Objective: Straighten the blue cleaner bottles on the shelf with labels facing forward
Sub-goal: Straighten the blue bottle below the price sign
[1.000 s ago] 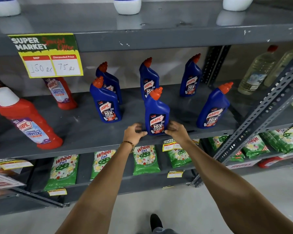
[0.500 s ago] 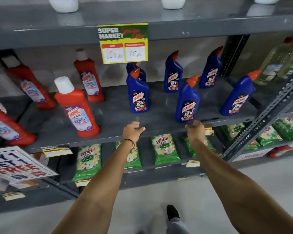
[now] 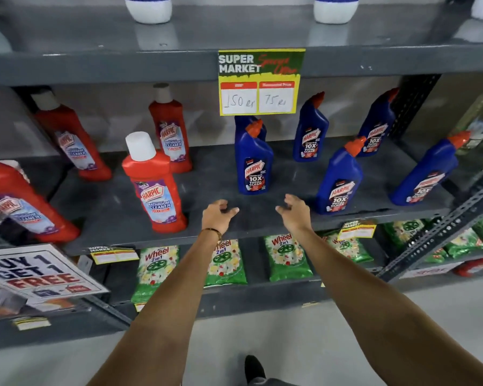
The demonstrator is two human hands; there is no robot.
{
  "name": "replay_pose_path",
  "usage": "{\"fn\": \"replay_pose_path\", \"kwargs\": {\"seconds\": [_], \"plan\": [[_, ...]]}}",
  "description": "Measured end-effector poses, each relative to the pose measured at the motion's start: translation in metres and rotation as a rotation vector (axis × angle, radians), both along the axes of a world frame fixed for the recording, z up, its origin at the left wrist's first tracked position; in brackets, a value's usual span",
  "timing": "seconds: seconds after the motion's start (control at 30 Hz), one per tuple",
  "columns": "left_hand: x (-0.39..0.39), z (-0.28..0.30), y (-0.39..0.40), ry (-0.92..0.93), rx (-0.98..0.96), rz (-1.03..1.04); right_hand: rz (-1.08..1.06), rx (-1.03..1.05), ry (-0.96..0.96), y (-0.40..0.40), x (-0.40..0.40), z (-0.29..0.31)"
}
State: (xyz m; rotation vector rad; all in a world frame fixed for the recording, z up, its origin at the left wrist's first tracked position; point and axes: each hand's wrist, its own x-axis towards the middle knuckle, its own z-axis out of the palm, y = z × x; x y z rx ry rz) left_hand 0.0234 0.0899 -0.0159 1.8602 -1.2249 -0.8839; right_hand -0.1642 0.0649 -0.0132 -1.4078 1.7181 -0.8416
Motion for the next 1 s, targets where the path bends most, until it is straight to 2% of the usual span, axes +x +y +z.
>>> {"fn": "replay_pose_path", "kwargs": {"seconds": [0.47,0.67,1.0], "plan": [[-0.008,0.004,-0.068,0.128,0.052,-0.016,0.194,0.047,-0.113,-0.084,0.019,-0.006],[-0.015,0.003,-0.079,0.121,0.008,-0.090,0.251,0.063,-0.077,-0.095,0.015,-0.012],[-0.021,0.000,-0.062,0.101,-0.014,-0.070,0.219,0.042,-0.094,-0.078,0.008,-0.013]]}}
